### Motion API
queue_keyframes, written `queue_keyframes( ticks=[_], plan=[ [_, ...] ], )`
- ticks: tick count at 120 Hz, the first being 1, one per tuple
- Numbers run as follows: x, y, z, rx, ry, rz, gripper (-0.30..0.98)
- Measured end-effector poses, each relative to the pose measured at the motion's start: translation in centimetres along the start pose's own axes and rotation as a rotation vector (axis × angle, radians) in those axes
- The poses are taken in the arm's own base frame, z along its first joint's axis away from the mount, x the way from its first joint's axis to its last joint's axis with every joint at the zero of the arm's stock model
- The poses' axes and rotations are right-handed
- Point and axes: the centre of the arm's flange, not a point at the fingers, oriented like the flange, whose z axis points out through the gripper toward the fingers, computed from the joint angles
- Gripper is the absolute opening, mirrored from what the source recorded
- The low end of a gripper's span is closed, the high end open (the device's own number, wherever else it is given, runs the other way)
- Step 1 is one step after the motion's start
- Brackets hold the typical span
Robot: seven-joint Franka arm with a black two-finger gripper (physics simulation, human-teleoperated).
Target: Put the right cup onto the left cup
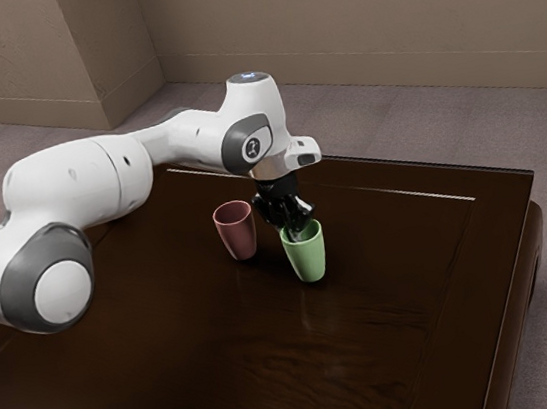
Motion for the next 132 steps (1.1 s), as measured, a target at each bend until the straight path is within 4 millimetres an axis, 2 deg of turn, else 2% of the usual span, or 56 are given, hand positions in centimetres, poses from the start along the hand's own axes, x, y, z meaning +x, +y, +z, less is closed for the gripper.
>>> queue_keyframes(
  ticks=[24,38,43,61,79,92,97,105,132],
  plan=[
    [-0.6,0.7,-1.0,-0.001,0.0,-0.002,-0.06],
    [-1.8,1.2,-2.7,0.005,-0.001,-0.004,-0.08],
    [-2.7,1.5,-4.2,0.01,0.004,-0.004,-0.08],
    [-6.8,1.6,-11.7,0.031,0.055,-0.019,-0.09],
    [-9.6,-1.7,-18.9,0.069,0.131,-0.078,-0.1],
    [-10.4,-5.2,-21.4,0.096,0.161,-0.129,-0.1],
    [-10.2,-6.0,-21.9,0.102,0.17,-0.139,-0.1],
    [-9.6,-7.5,-21.5,0.108,0.17,-0.154,-0.1],
    [-6.6,-11.4,-17.5,0.105,0.147,-0.191,-0.1]
  ],
)
